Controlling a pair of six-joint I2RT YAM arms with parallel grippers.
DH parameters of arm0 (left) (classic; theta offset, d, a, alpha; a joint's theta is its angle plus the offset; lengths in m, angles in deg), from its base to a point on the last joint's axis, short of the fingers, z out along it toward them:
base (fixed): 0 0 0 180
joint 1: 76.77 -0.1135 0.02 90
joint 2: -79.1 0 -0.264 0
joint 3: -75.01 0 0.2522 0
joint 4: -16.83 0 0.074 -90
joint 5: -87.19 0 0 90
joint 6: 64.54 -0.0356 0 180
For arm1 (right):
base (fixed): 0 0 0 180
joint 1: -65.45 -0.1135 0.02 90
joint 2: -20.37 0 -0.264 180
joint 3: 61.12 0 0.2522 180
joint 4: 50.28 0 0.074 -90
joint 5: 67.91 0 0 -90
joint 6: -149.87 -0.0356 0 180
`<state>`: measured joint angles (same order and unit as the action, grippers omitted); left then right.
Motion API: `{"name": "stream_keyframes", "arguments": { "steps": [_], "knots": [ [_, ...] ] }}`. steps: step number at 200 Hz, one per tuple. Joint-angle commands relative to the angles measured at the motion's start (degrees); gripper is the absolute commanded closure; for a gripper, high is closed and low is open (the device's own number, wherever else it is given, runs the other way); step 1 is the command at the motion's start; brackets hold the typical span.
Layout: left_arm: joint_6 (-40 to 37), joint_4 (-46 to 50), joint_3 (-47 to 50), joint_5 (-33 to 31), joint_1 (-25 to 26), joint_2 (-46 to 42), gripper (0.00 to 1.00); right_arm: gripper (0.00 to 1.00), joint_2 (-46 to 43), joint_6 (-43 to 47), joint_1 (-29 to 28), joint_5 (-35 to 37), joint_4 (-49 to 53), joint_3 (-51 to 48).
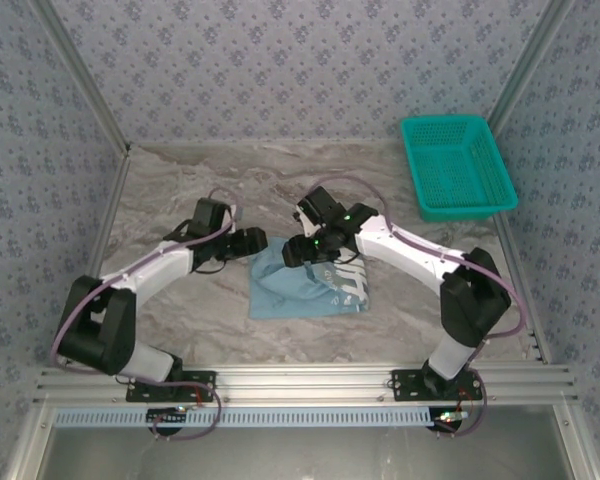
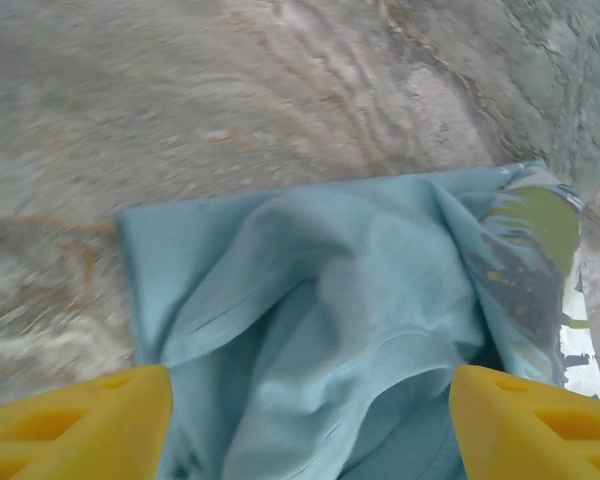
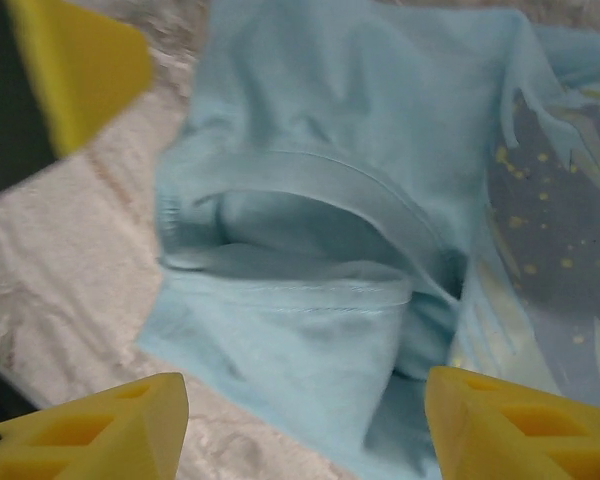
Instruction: Fold the inside-out t-shirt
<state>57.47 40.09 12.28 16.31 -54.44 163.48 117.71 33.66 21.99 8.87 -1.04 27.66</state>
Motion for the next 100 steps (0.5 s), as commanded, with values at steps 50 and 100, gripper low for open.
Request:
{"name": "stream_keyframes", "arguments": {
  "steps": [50, 100],
  "knots": [
    [-3.7, 2.3, -7.5, 3.4, 2.2, 10.3, 0.43, 0.42, 4.0, -1.0, -0.5, -3.2, -8.7, -5.0],
    [-3.7, 2.4, -10.1, 3.7, 1.8, 14.9, 0.7, 0.71, 5.9, -1.2, -0.8, -4.9, -10.3, -4.1]
  ]
}}
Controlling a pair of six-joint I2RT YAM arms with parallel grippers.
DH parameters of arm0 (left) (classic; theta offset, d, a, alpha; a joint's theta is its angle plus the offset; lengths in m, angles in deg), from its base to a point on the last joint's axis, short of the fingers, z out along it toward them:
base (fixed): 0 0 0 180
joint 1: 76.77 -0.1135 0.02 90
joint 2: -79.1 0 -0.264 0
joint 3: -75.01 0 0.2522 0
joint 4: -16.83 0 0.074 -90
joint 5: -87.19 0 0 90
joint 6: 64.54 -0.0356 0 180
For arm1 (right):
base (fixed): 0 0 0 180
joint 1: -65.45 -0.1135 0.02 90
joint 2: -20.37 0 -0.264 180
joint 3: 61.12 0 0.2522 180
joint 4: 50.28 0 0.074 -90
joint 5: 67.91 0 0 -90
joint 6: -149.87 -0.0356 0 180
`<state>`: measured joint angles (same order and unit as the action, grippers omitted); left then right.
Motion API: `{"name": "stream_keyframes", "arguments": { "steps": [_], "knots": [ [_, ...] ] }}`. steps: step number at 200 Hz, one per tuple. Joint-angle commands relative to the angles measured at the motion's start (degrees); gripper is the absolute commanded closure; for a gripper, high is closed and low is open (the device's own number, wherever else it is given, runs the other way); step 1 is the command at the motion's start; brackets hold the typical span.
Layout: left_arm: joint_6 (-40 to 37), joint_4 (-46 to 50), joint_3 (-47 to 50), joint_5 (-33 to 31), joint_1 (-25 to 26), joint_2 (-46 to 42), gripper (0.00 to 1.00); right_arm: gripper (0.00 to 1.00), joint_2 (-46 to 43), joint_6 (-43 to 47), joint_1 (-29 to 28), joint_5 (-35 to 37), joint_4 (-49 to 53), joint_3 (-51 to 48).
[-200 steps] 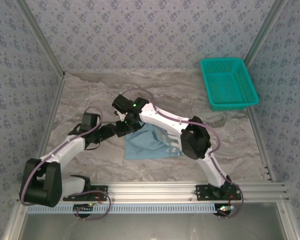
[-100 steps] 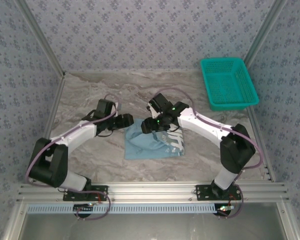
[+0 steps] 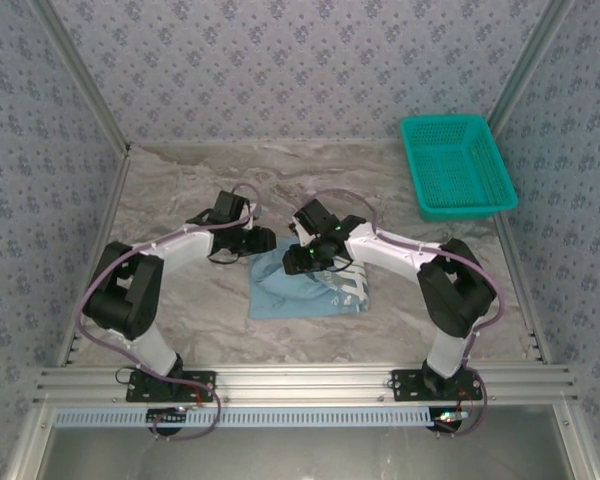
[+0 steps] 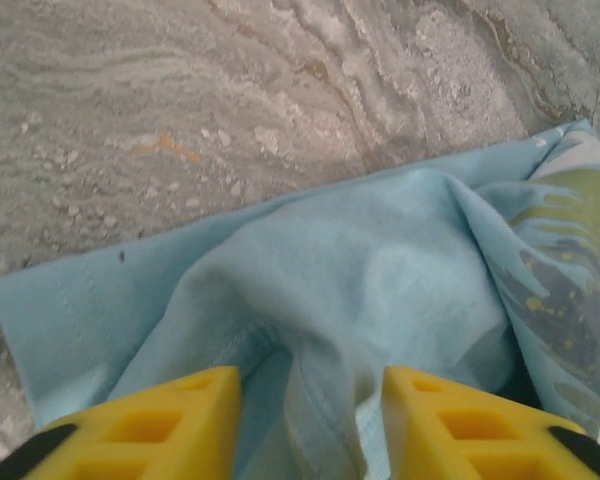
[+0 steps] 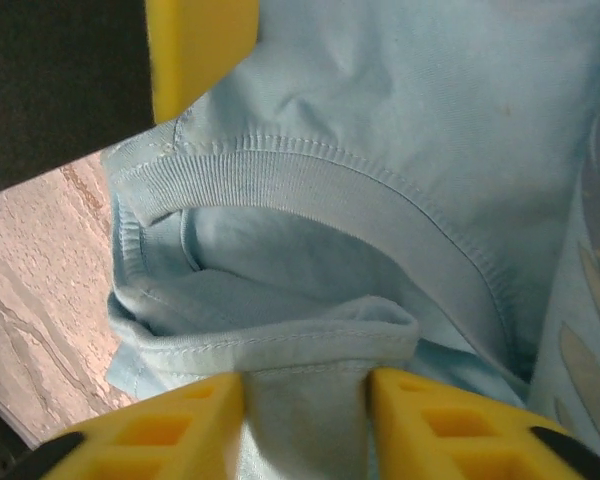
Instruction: Fold the inside-out t-shirt
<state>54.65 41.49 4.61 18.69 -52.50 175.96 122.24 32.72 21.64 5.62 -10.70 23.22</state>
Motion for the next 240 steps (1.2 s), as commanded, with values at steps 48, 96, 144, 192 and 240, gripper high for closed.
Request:
{"name": "stream_keyframes", "arguments": {
  "steps": [48, 96, 144, 192, 240],
  "knots": [
    [-0.1, 0.2, -3.4, 2.8, -2.0, 2.7, 0.9, 0.9, -1.8, 3.0, -2.2, -4.4, -2.8, -1.1],
    [-0.1, 0.1, -4.9, 4.8, -3.9, 4.0, 0.94, 0.97, -5.6, 6.7, -6.6, -7.6, -7.2, -5.9],
    [-0.4, 1.0, -7.7, 5.5, -4.7, 5.7, 0.95, 0.95, -6.1, 9.2, -11.5, -9.0, -10.7, -8.6],
    [-1.8, 3.1, -10.2, 6.1, -6.4, 6.4, 0.94, 0.88, -8.6, 8.8, -13.0, -9.0, -16.0, -11.7],
    [-1.6, 3.0, -11.9, 6.1, -7.4, 8.0, 0.94, 0.84, -6.9, 7.1, -15.0, -9.3, -21.4, -11.8]
  ]
}}
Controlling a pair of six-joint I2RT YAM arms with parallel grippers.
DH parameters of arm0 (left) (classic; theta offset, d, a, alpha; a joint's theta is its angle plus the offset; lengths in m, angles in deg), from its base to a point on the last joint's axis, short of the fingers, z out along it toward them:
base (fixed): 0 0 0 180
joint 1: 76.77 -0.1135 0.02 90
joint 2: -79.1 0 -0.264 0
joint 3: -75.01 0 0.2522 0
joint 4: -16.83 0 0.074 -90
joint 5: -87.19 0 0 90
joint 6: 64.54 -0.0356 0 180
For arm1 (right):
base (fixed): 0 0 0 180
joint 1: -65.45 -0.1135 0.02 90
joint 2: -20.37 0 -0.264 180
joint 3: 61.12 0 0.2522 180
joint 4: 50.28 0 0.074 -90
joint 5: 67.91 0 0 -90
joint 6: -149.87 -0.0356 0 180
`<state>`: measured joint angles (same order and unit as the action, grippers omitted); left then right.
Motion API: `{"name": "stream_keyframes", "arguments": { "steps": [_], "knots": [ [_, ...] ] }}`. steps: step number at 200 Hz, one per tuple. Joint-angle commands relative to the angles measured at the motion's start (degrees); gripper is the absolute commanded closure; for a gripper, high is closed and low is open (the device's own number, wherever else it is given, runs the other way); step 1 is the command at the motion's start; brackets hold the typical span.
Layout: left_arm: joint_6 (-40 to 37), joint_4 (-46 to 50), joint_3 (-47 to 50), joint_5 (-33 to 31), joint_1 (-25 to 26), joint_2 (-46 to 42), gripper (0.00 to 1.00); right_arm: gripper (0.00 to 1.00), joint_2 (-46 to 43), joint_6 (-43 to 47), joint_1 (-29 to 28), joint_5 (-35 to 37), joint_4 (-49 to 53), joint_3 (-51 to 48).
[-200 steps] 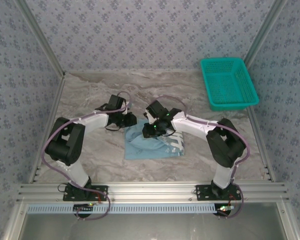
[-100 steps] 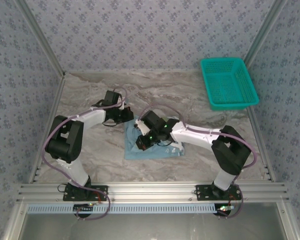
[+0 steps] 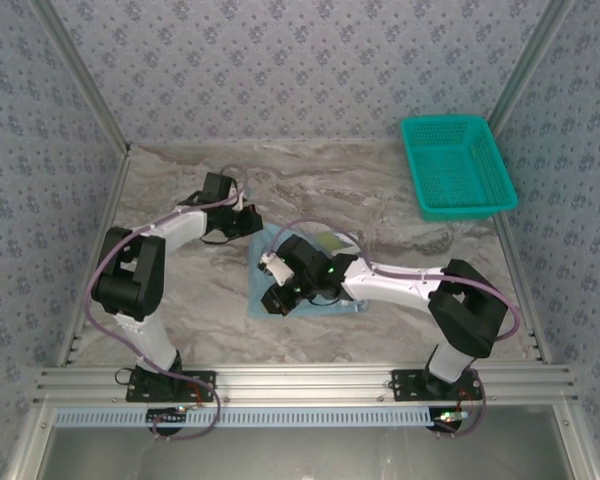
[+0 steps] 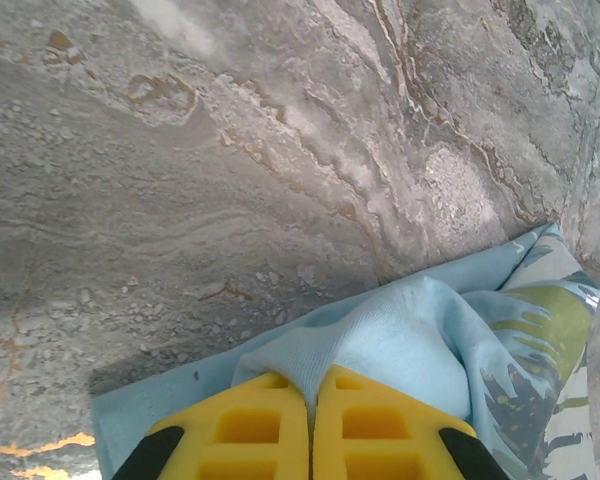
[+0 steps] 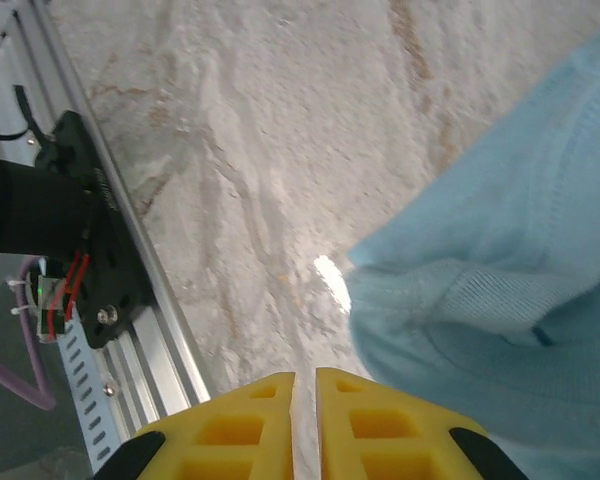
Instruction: Fold the inside-out t-shirt
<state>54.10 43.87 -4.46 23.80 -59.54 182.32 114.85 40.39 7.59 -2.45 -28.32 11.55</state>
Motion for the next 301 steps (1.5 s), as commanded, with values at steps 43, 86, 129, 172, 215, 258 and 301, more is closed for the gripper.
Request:
{"name": "stream_keyframes", "arguments": {
  "steps": [43, 86, 129, 172, 215, 258, 301],
  "knots": [
    [-2.0, 3.1, -3.5, -4.0, -0.7, 2.6, 0.83, 0.79, -0.9, 0.1, -0.8, -1.0, -0.5, 0.1],
    [-1.6, 3.0, -1.5, -7.5, -0.7, -3.5, 0.46, 0.61, -12.1, 0.9, 6.0, 6.5, 7.1, -6.3],
    [0.2, 6.2, 13.9, -11.1, 1.6, -21.5, 0.31, 0.57, -14.1, -4.9, 15.2, 12.7, 12.9, -8.7],
    [2.6, 14.4, 25.6, -2.1, 8.0, -34.3, 0.33, 0.56, -10.1, -7.2, 20.2, 12.7, 16.9, -7.9],
    [1.6, 16.3, 25.1, 0.9, 14.2, -30.6, 0.37, 0.56, -6.7, -8.4, 21.4, 13.4, 19.6, -7.7],
    [0.3, 15.7, 25.2, -2.5, 15.3, -25.2, 0.75, 0.61, -3.2, -8.3, 22.9, 18.7, 24.4, -6.7],
    [-0.9, 19.4, 25.5, -5.9, 14.0, -28.7, 0.96, 0.64, -1.4, -5.9, 23.2, 23.6, 29.1, -5.3]
  ]
}}
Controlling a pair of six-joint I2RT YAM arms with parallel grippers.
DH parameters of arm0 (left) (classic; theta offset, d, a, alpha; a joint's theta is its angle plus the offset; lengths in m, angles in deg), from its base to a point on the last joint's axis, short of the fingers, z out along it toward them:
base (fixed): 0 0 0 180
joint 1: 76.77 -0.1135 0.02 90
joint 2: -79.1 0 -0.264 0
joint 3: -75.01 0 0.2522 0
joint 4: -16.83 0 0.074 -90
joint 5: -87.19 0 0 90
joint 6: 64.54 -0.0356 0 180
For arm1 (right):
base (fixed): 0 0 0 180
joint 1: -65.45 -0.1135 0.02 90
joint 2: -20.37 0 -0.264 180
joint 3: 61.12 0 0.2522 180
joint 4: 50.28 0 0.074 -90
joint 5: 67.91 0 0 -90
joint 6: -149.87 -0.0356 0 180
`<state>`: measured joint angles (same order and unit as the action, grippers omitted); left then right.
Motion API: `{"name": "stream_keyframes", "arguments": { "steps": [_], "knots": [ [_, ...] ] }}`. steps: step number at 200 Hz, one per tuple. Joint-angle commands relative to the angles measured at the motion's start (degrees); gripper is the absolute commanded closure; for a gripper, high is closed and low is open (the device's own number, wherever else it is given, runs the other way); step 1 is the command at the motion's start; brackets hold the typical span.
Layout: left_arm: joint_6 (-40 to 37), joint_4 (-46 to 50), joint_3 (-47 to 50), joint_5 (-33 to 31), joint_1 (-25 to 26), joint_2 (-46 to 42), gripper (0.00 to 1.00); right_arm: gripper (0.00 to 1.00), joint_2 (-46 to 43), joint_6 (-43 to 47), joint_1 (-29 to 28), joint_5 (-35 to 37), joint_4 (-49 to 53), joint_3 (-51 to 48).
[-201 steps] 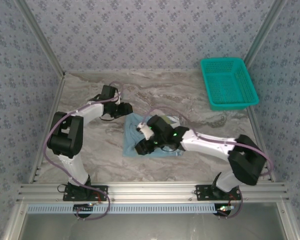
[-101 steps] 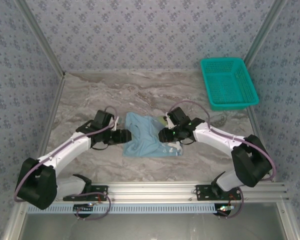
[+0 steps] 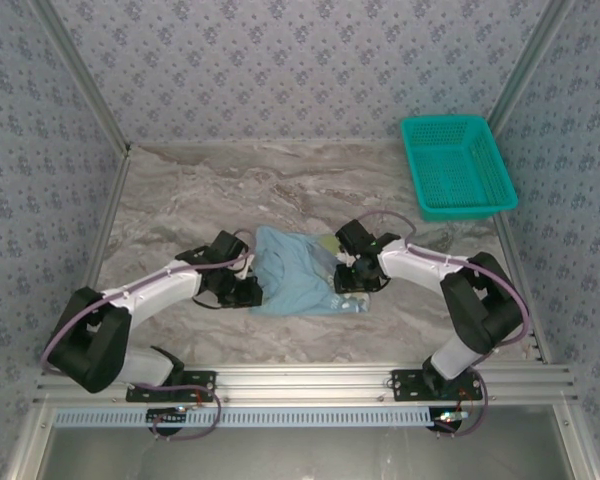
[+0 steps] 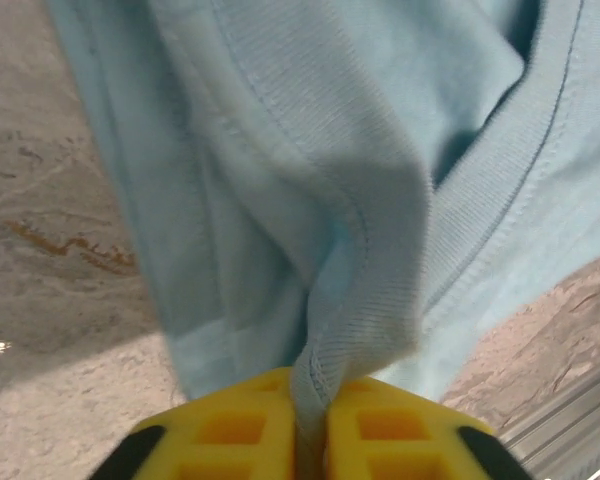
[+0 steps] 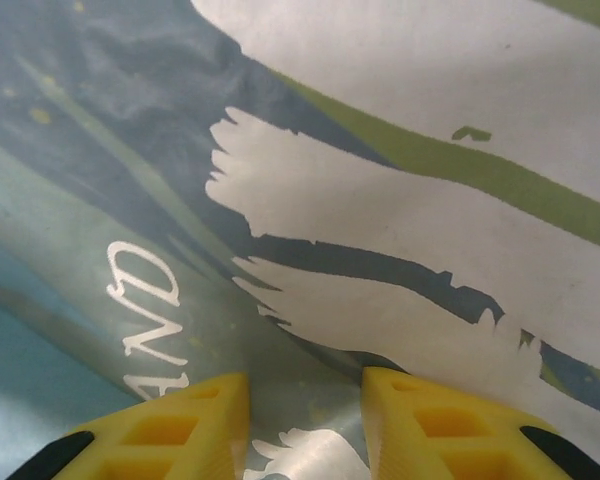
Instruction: Fold the inside-out t-shirt
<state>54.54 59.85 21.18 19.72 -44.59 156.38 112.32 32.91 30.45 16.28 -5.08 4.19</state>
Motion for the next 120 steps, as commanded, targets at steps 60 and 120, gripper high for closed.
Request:
{"name": "stream_keyframes", "arguments": {
  "steps": [60, 120],
  "knots": [
    [2.7, 5.5, 2.7, -2.6, -3.3, -5.7, 1.0, 0.6, -0.6, 4.1, 1.2, 4.8, 7.4, 2.9],
    [2.6, 3.5, 2.9, -1.2, -2.2, 0.5, 0.87, 0.58, -1.8, 5.9, 1.9, 4.9, 6.9, 4.7]
  ]
}}
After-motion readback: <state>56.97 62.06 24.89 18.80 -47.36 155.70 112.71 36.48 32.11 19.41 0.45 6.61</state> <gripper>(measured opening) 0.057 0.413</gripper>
